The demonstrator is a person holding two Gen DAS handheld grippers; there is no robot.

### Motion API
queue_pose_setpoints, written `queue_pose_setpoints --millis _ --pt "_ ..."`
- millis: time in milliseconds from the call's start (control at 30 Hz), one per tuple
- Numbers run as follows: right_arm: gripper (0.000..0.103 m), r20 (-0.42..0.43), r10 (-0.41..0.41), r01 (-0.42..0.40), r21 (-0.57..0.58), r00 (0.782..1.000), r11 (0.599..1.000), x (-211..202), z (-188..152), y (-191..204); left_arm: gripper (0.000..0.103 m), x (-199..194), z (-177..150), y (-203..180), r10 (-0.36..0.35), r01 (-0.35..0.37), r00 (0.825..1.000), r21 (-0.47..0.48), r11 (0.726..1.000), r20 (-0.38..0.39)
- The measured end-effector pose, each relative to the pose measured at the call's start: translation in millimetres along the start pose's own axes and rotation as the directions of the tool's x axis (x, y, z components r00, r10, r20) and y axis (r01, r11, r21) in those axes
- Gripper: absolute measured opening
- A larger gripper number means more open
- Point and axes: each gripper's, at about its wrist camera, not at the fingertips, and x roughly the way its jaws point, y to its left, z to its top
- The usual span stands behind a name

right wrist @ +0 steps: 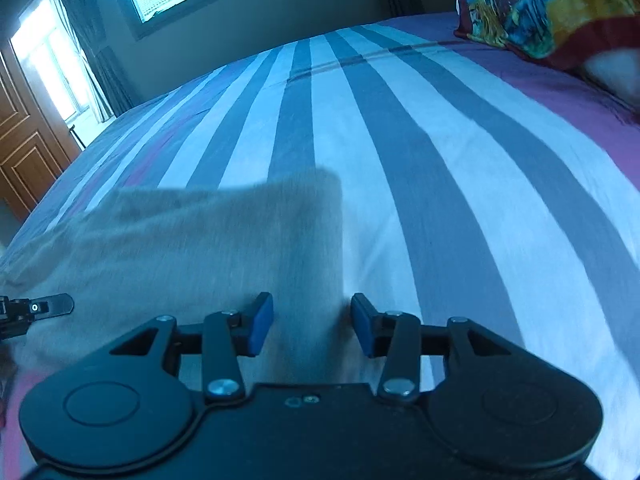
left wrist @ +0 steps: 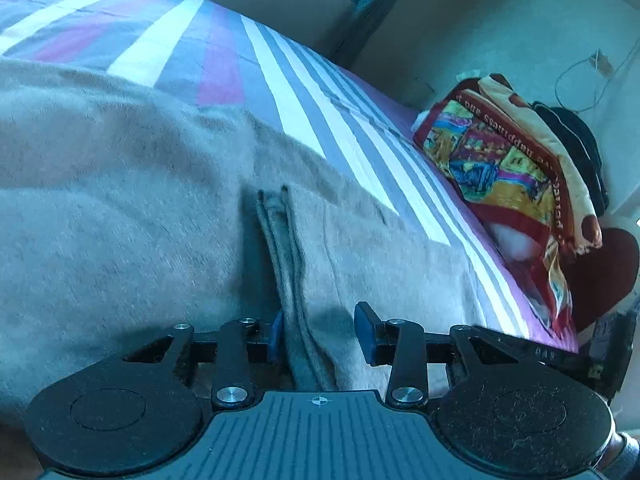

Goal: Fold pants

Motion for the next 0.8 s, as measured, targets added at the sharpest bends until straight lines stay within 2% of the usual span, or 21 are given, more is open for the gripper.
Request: queue_pose_setpoints --millis 67,133,200,233,300,333,367,467,533,600,667,700,733,800 --pt "0.043 0.008 -0.001 0.001 -0.014 1.0 1.0 -2.6 2.7 0.9 0.039 1.3 14.5 -5.3 0.017 -0.018 0.999 0.022 1.0 0.045" --pt "0.043 0.053 0.0 0.0 0.008 0.999 1.0 -3.2 18.9 -0.7 0.039 11.9 31.2 -8.2 0.045 -0.047 0.998 0.032 0.998 0.052" --pt "0.044 0.101 -0.01 0.008 0.023 0.995 1.0 1.2 39.4 1.6 0.039 33.6 44.8 -4.2 0.1 -0.1 0.995 0.025 0.995 0.008" --pt "0.048 0.123 -0.017 0.015 0.019 0.992 1.0 7.0 49.8 3.0 0.039 42.7 46.8 1.5 0.101 -0.101 0.995 -0.004 0.995 -0.014" --pt "0.056 0.097 -0.058 0.056 0.014 0.994 0.998 27.1 63.0 2.3 0.039 46.0 47.8 8.0 0.093 -0.094 0.996 -0.04 0.995 -0.012" --pt "0.059 0.035 -0.076 0.076 0.011 0.996 0.997 43.5 65.4 -0.4 0.039 43.0 47.7 7.0 0.095 -0.096 0.995 -0.051 0.994 -0.01" --pt "0.061 -0.005 -0.072 0.072 0.0 0.997 0.997 53.8 64.0 -2.8 0.039 38.6 46.6 3.5 0.104 -0.104 0.995 -0.04 0.994 -0.006" --pt "0.059 -0.013 -0.071 0.071 -0.052 0.997 0.996 42.7 56.7 1.0 0.039 20.3 37.4 -5.9 0.092 -0.093 0.995 0.016 0.996 0.033" --pt "0.059 0.036 -0.037 0.038 -0.031 0.999 0.999 19.4 45.7 -1.6 0.039 25.8 37.1 1.1 0.123 -0.123 0.992 -0.009 0.992 0.006" --pt "0.06 0.002 -0.048 0.048 -0.038 0.999 0.998 21.0 32.4 -5.3 0.039 32.1 41.5 6.2 0.096 -0.095 0.995 -0.049 0.994 0.017" --pt "0.06 0.02 -0.038 0.039 -0.041 0.999 0.998 21.9 26.1 -7.8 0.039 28.7 48.4 0.0 0.068 -0.066 0.994 -0.024 0.997 0.09" --pt "0.061 0.016 -0.038 0.038 -0.035 0.999 0.999 21.7 28.1 -8.0 0.035 23.0 51.0 -6.0 0.04 -0.041 0.988 0.008 0.999 0.149" --pt "0.062 0.007 -0.036 0.036 -0.028 0.999 0.999 21.7 30.3 -8.4 0.02 19.6 52.7 -9.8 0.027 -0.033 0.983 0.032 0.999 0.184" --pt "0.064 -0.004 -0.036 0.036 -0.038 0.999 0.999 24.1 33.6 -7.3 0.019 24.1 55.8 -12.2 0.076 -0.086 0.984 0.057 0.995 0.16"
